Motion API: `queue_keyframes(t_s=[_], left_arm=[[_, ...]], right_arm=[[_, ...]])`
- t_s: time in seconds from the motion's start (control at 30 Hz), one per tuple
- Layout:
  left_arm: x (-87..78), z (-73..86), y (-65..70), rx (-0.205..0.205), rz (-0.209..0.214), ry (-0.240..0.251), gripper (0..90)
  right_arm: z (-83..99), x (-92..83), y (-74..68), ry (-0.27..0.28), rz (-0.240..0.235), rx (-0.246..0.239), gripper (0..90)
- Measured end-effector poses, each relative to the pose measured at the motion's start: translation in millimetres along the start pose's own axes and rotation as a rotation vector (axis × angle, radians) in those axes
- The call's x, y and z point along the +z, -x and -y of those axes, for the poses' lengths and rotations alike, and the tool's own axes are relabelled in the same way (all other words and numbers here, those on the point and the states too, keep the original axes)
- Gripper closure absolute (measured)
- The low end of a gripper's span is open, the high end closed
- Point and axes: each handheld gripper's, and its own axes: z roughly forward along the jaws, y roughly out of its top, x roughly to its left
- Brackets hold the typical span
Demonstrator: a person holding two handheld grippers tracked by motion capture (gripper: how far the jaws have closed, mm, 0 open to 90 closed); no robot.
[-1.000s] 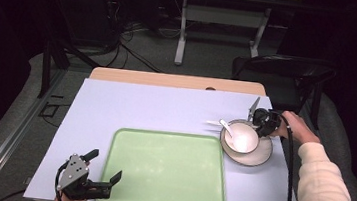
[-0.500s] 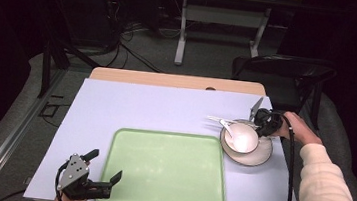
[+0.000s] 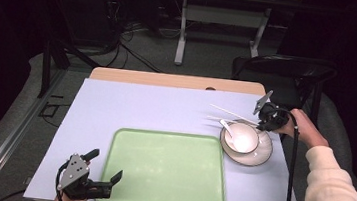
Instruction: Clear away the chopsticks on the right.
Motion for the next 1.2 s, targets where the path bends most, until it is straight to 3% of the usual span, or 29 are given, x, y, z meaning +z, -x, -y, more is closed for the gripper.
queue_keyframes(t_s=[0.4,0.57,0.67,1.03,1.2], left_arm=[[0.3,-0.4,0.2,0.001,-0.001,-0.003,0.3],[0.0,-0.5,0.2,0.002,0.0,-0.002,0.3],[0.1,-0.5,0.2,0.002,0.0,-0.004,0.3],[0.1,-0.6,0.4,0.002,0.0,-0.002,0.3],[0.4,-0.6,0.5,0.002,0.004,-0.004,0.3]], right_arm=[[-14.6,-35.3,-17.8,-0.025,0.076,0.041,83.8],[-25.4,-48.3,-30.3,-0.05,0.088,0.054,83.7],[-30.9,-55.2,-39.3,-0.039,0.086,0.072,83.8],[-43.6,-71.9,-73.0,-0.026,0.085,0.196,83.8],[-45.4,-73.2,-84.7,-0.016,0.096,0.347,83.8]])
